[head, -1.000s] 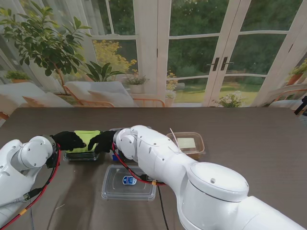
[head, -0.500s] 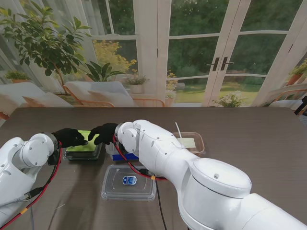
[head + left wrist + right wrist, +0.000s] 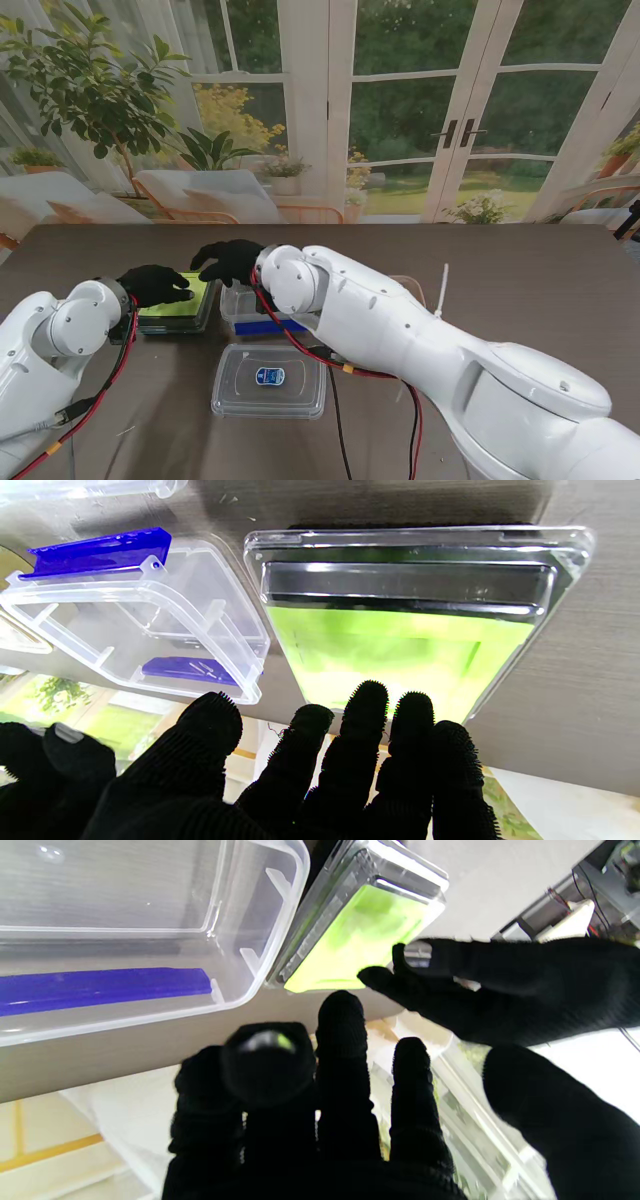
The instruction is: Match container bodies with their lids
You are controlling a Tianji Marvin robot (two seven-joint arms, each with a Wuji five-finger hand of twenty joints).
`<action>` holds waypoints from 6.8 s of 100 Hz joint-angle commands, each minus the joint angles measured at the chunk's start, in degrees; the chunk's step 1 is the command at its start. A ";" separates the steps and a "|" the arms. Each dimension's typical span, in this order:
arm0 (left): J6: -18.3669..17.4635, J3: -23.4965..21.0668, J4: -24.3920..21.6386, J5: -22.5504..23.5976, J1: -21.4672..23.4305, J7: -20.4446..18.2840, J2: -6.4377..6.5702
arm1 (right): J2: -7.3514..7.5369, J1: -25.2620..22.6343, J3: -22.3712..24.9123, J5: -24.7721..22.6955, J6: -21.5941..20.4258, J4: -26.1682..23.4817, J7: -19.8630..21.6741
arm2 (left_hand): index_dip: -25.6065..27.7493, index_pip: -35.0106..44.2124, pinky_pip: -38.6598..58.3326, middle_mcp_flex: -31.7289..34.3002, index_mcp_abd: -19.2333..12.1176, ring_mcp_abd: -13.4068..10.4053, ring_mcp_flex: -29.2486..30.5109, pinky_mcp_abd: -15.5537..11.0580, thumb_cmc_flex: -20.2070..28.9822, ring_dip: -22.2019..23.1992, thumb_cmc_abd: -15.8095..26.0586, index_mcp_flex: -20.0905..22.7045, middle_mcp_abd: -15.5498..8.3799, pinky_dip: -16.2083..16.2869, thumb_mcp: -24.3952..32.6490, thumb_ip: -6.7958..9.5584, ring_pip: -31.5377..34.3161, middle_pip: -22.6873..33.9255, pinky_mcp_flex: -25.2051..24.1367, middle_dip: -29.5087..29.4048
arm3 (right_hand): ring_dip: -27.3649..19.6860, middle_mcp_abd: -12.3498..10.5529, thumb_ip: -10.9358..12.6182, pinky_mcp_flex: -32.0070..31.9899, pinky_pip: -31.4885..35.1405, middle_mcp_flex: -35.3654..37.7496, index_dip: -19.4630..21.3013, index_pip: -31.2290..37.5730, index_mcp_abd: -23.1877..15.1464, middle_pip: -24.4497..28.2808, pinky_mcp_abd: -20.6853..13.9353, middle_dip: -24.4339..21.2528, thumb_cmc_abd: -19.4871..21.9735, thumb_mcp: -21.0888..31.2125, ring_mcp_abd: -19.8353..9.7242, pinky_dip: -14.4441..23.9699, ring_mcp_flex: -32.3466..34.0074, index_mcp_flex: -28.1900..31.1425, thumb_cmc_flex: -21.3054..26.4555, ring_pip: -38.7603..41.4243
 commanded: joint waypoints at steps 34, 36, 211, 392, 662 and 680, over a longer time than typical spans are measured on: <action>-1.42 1.24 -1.88 0.04 0.71 0.71 -0.82 | 12.71 -9.34 8.88 -1.49 6.76 -19.63 -1.44 | 0.21 0.62 -3.14 -2.30 -1.72 -2.09 -2.14 -3.30 -1.62 -1.58 -1.92 1.01 -1.32 -2.19 2.79 0.07 -2.56 -2.01 -2.26 -2.85 | -4.11 2.89 -1.67 6.65 -6.31 -1.83 1.58 1.79 0.59 -8.01 4.19 -10.53 -0.88 -0.80 4.30 0.65 -5.21 4.21 -1.77 -13.09; -1.49 1.30 -2.02 0.03 0.74 0.73 -0.83 | 13.17 -9.81 9.39 -1.70 6.98 -20.45 -1.40 | 0.23 0.67 -3.17 -2.20 -1.62 -2.10 -2.13 -3.31 -1.54 -1.61 -2.00 1.14 -1.19 -2.22 2.91 0.08 -2.59 -1.96 -2.25 -2.89 | -4.23 2.86 -1.69 6.49 -6.62 -1.81 1.58 1.76 0.66 -8.09 4.22 -10.65 -0.85 -0.81 4.28 0.54 -5.37 4.25 -1.75 -13.47; 0.76 3.64 -3.03 3.01 2.33 -0.10 -0.65 | 23.62 -36.14 37.03 -4.53 6.19 -42.13 -1.37 | 1.21 2.15 -9.02 -4.64 -2.56 -3.93 -3.51 -4.18 -2.26 -5.97 -3.01 0.31 -3.19 -6.96 5.68 -0.37 -8.06 -1.97 -3.00 -5.37 | -7.69 5.51 -2.28 0.56 -14.59 -4.45 1.97 1.86 2.83 -13.72 7.35 -16.42 -2.49 0.66 7.87 -2.52 -10.68 7.04 0.20 -24.90; 8.47 -5.85 -27.82 -2.32 26.22 2.36 -2.13 | 26.23 -49.14 42.93 -9.37 6.11 -50.54 1.65 | 1.61 3.14 -4.19 0.64 2.63 1.21 0.30 -0.55 0.74 -3.34 0.93 3.00 1.50 -4.54 -2.71 0.13 -4.01 -1.24 -0.43 -2.91 | -4.96 7.17 -2.21 9.85 -4.86 -0.48 4.60 7.60 7.53 -5.13 8.10 -10.60 -2.62 1.01 7.89 -0.40 -3.62 9.01 0.17 -13.78; 18.89 1.70 -20.15 -10.32 23.87 -3.98 -0.78 | 29.48 -40.34 24.32 -21.16 12.39 -40.63 12.49 | 0.89 2.27 22.58 12.80 2.03 1.37 23.22 6.09 5.12 21.47 1.25 5.76 0.67 20.45 2.36 -0.33 46.62 40.14 25.86 38.10 | 11.68 -0.63 3.16 37.39 14.84 17.44 4.22 7.11 11.10 11.96 1.00 9.77 0.79 7.20 -8.97 -4.61 6.17 7.41 -2.02 20.63; 18.58 0.94 -21.29 -10.65 24.94 -3.73 -0.86 | 29.18 -40.51 24.37 -18.75 12.07 -40.51 12.28 | 0.95 2.36 22.41 12.87 1.87 1.52 23.16 6.13 5.08 21.50 1.15 6.09 0.81 20.55 2.55 -0.31 46.54 40.04 25.61 38.17 | 11.64 -0.42 3.23 37.29 14.41 17.15 4.28 7.27 11.22 12.05 1.25 9.79 0.65 7.38 -8.75 -4.82 6.14 7.25 -1.71 20.56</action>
